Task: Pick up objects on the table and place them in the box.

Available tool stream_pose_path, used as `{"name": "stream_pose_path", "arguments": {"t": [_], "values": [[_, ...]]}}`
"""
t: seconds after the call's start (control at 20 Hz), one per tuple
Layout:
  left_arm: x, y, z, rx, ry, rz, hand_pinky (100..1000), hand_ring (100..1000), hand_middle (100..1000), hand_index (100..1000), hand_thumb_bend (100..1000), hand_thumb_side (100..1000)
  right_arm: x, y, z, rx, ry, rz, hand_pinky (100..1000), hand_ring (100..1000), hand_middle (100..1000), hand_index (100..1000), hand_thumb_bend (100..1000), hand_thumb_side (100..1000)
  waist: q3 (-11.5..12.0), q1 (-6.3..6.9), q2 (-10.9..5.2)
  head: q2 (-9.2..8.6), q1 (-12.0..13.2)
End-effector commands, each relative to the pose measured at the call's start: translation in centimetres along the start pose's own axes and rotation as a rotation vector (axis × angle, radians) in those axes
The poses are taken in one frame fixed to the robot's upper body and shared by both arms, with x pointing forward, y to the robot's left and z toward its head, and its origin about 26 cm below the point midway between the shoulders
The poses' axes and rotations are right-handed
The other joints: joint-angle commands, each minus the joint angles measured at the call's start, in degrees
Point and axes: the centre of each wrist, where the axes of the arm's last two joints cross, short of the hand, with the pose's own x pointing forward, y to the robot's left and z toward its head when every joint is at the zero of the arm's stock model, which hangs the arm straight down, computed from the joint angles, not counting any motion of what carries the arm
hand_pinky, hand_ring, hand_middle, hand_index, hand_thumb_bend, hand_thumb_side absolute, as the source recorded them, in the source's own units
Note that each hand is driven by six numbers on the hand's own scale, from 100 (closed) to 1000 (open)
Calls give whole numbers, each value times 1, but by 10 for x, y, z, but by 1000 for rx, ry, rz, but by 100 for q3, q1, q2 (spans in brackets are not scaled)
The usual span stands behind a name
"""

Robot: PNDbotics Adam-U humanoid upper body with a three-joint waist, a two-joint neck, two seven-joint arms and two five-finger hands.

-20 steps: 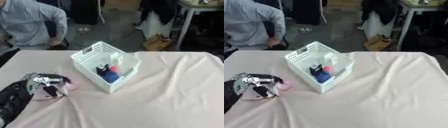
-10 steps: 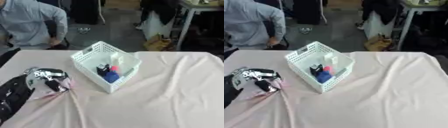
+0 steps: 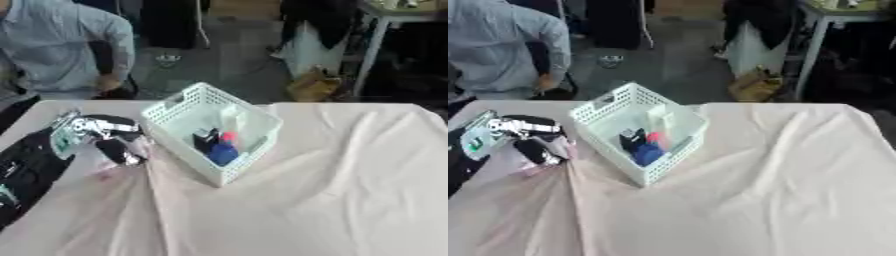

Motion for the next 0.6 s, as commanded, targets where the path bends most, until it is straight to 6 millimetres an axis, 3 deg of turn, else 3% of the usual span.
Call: {"name": "stream_pose_path", "arguments": {"t": [0.05, 0.6], "values": [[1, 24, 19, 1, 2, -58, 100, 100, 100, 158, 206, 228, 5, 4, -7, 11, -29, -18, 824, 872, 750, 773, 100, 953, -4, 82, -166, 40, 11], [11, 51, 28, 11, 35, -132, 100, 100, 100, 161, 245, 192, 5, 6, -6, 17, -24, -29, 824, 873, 751, 772, 100, 952, 12, 100, -189, 62, 32]]}}
